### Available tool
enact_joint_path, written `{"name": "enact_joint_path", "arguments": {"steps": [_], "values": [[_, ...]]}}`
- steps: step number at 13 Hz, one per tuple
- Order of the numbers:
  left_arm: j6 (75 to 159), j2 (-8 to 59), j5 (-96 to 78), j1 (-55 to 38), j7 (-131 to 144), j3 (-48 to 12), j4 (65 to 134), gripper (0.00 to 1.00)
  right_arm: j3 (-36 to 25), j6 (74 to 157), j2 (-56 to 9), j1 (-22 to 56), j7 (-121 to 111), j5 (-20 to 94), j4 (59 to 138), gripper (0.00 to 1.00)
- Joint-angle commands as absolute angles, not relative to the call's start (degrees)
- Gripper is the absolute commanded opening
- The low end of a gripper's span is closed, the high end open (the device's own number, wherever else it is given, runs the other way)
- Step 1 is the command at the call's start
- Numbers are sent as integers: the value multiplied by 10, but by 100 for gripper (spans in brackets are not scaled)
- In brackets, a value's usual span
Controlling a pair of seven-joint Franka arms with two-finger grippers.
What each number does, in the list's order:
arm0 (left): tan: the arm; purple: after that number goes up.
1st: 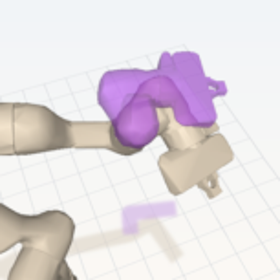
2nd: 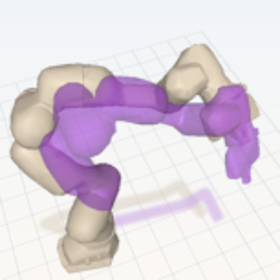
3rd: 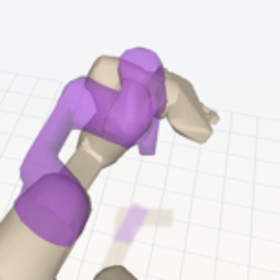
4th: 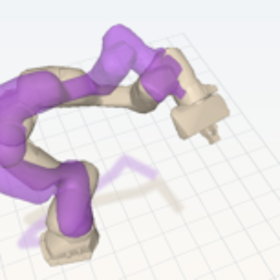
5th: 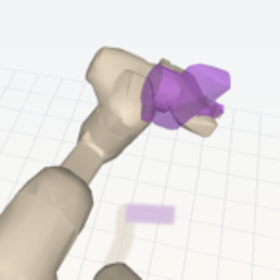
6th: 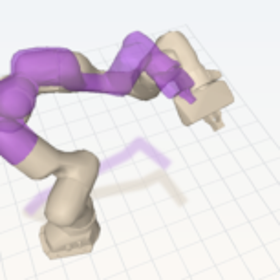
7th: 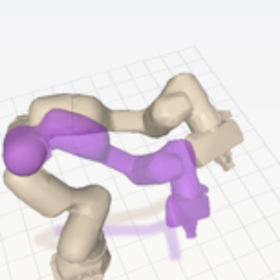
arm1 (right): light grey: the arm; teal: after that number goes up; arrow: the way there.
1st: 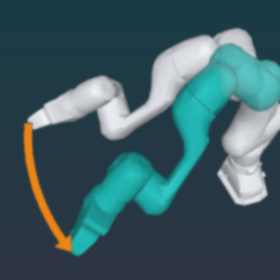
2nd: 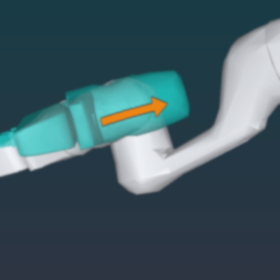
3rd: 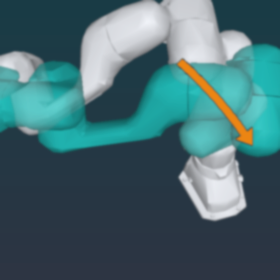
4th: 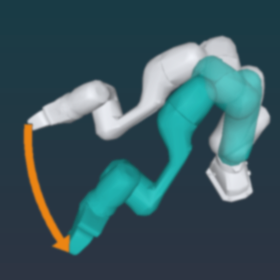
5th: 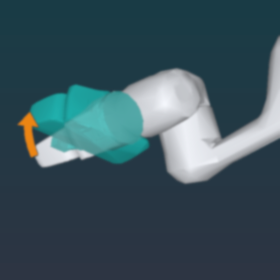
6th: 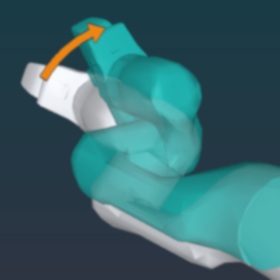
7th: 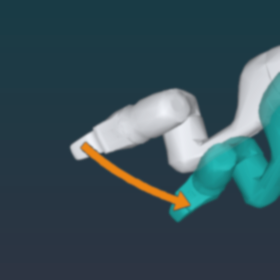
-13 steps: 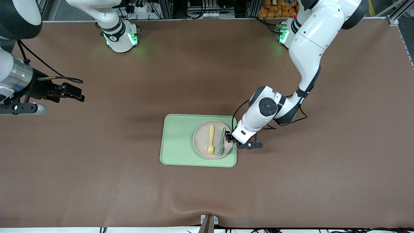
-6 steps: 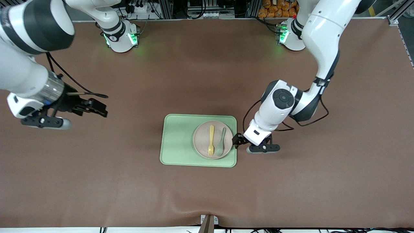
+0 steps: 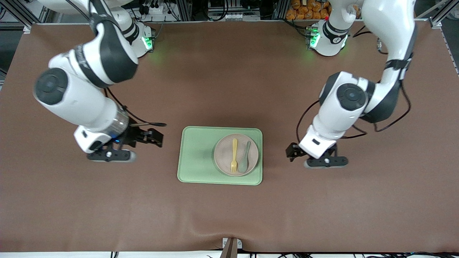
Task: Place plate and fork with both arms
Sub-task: 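Raise the left gripper away while the right gripper reaches the fork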
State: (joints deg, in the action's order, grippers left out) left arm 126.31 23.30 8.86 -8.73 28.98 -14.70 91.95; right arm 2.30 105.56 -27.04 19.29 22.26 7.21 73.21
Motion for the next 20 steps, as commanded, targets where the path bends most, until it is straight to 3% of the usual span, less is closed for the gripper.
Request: {"name": "enact_joint_path", "arguments": {"steps": [1, 7, 10, 13, 16, 20], "values": [[1188, 196, 93, -83, 283, -148, 892, 100, 16, 1051, -357, 236, 276, 76, 634, 100], [1050, 99, 90, -66, 252, -148, 892, 100, 8, 1143, -440, 300, 305, 60, 622, 100], [980, 58, 27, -20, 177, -149, 892, 100, 8, 1163, -470, 322, 313, 40, 622, 79], [955, 42, 12, 10, 130, -149, 892, 100, 5, 1211, -503, 347, 344, 39, 621, 77], [930, 32, 12, 40, 106, -149, 892, 100, -4, 1251, -532, 365, 345, 35, 621, 67], [914, 20, 11, 62, 82, -151, 892, 100, -12, 1259, -544, 385, 357, 18, 624, 64]]}}
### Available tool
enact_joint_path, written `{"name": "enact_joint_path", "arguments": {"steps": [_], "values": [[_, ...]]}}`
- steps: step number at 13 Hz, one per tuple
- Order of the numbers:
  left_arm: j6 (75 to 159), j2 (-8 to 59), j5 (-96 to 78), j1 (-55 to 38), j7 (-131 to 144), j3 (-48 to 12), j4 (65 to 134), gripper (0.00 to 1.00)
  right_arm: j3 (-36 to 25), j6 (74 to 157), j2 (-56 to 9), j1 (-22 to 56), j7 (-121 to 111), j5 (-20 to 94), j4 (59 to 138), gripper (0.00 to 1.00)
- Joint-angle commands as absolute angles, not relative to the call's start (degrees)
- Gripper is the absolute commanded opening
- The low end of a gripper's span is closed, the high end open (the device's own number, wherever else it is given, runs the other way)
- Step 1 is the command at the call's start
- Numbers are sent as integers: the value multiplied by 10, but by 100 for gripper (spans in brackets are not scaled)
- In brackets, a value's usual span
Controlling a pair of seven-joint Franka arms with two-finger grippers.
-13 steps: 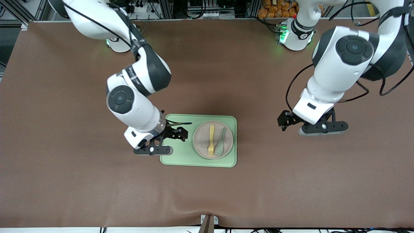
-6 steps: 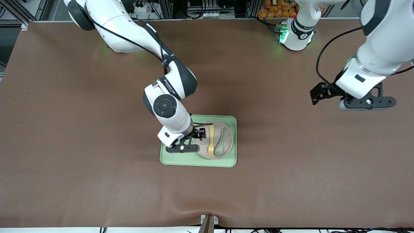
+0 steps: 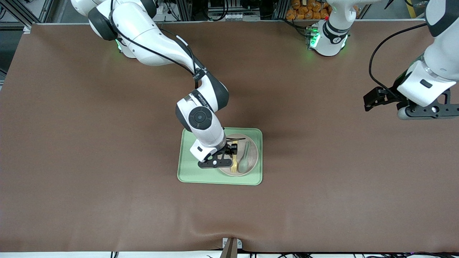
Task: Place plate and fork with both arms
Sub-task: 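Raise the left gripper away while the right gripper reaches the fork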
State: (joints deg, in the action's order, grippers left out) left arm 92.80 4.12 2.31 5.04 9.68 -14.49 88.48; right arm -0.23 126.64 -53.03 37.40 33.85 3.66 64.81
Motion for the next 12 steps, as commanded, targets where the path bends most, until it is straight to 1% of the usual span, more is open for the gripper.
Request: {"name": "enact_joint_path", "arguments": {"steps": [1, 3, 5, 6, 9, 12], "values": [[913, 20, 11, 57, 83, -147, 893, 100, -12, 1260, -551, 390, 356, 14, 624, 64], [896, 11, 11, 43, 82, -141, 896, 100, -12, 1263, -562, 398, 356, 13, 622, 64], [894, -5, 11, -4, 80, -85, 896, 100, -12, 1271, -565, 408, 363, 13, 622, 64], [894, -15, 9, -6, 78, -81, 896, 100, -12, 1274, -569, 410, 366, 11, 622, 64], [889, -16, -1, -6, 52, -76, 898, 100, -13, 1287, -577, 417, 367, 10, 621, 62], [847, -18, -1, -6, -2, -76, 897, 100, -13, 1288, -587, 418, 366, -5, 621, 62]]}}
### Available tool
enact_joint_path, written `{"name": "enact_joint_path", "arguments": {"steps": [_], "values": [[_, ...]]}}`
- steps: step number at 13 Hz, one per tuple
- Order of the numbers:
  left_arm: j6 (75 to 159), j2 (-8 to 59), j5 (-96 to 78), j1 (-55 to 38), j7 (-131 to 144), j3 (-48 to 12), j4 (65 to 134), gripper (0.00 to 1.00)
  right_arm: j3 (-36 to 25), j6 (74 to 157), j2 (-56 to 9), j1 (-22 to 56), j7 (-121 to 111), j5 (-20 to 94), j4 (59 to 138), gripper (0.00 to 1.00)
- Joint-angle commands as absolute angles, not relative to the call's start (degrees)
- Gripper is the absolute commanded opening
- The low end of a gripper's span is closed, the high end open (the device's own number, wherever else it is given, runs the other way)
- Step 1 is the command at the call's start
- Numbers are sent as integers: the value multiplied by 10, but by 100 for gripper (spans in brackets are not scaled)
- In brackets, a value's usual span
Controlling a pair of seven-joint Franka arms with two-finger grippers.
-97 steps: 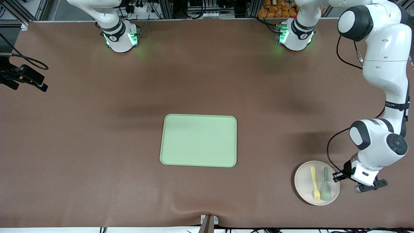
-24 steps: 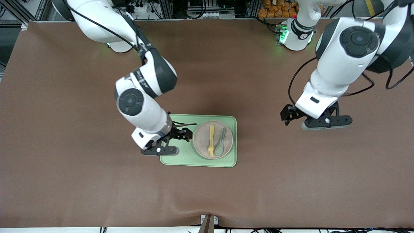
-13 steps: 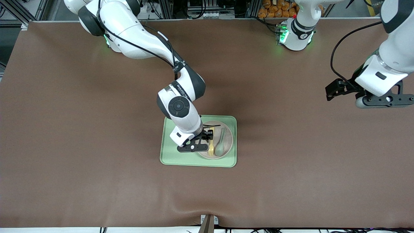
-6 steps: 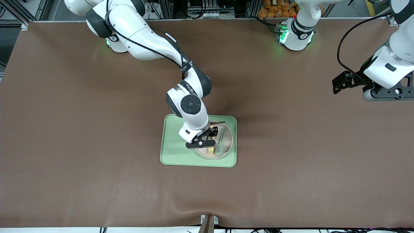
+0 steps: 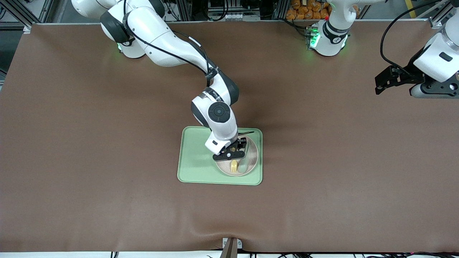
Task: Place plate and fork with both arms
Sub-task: 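Lower the right gripper and grasp the yellow fork's handle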
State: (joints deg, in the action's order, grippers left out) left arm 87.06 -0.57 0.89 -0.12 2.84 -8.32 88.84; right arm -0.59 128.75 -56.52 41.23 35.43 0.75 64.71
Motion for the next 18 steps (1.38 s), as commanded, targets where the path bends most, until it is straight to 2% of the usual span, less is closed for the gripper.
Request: {"name": "enact_joint_path", "arguments": {"steps": [1, 5, 8, 13, 17, 18], "values": [[844, -18, -1, -6, -3, -76, 897, 100, -12, 1288, -588, 418, 366, -5, 621, 61], [844, -25, 0, -5, 7, -70, 896, 100, -12, 1296, -594, 425, 366, -6, 621, 57], [844, -32, -2, -12, -3, -42, 896, 100, -13, 1296, -596, 426, 366, -6, 621, 55], [844, -33, -6, -10, 11, -47, 896, 100, -13, 1296, -599, 429, 366, -7, 621, 48], [851, -31, -14, -12, 43, -54, 890, 100, -15, 1296, -601, 432, 365, -14, 621, 48], [850, -32, -18, -12, 47, -54, 892, 100, -15, 1296, -601, 432, 363, -15, 621, 39]]}}
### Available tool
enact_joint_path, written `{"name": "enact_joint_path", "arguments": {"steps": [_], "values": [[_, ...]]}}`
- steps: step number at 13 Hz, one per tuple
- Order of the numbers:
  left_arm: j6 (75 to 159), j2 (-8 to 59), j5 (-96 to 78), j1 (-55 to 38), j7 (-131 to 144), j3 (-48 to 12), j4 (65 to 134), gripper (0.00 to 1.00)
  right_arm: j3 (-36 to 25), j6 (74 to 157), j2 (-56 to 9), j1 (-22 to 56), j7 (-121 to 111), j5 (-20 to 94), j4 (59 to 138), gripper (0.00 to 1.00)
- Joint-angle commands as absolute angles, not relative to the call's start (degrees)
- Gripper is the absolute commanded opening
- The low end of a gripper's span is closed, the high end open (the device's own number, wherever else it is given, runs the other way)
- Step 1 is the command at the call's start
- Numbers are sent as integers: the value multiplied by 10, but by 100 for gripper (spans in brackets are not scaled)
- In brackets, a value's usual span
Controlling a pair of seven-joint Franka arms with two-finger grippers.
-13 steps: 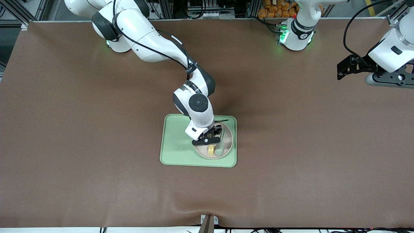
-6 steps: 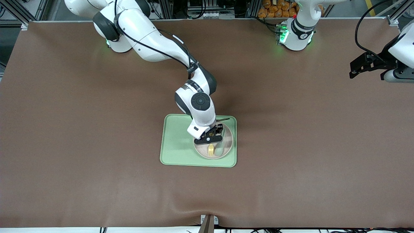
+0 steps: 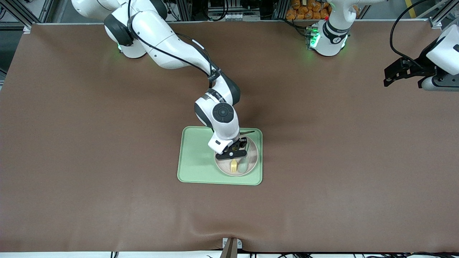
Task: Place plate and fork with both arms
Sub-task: 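Lower the right gripper and grasp the yellow fork's handle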
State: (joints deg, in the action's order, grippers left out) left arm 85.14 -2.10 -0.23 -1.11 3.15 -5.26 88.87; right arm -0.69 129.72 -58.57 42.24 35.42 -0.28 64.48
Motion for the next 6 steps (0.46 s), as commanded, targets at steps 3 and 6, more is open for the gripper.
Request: {"name": "enact_joint_path", "arguments": {"steps": [3, 6], "values": [[846, -30, -17, -10, 49, -65, 893, 100, -15, 1296, -600, 432, 359, -23, 620, 21], [847, -28, -7, -9, 48, -64, 892, 100, -14, 1290, -597, 429, 365, -21, 614, 18]]}}
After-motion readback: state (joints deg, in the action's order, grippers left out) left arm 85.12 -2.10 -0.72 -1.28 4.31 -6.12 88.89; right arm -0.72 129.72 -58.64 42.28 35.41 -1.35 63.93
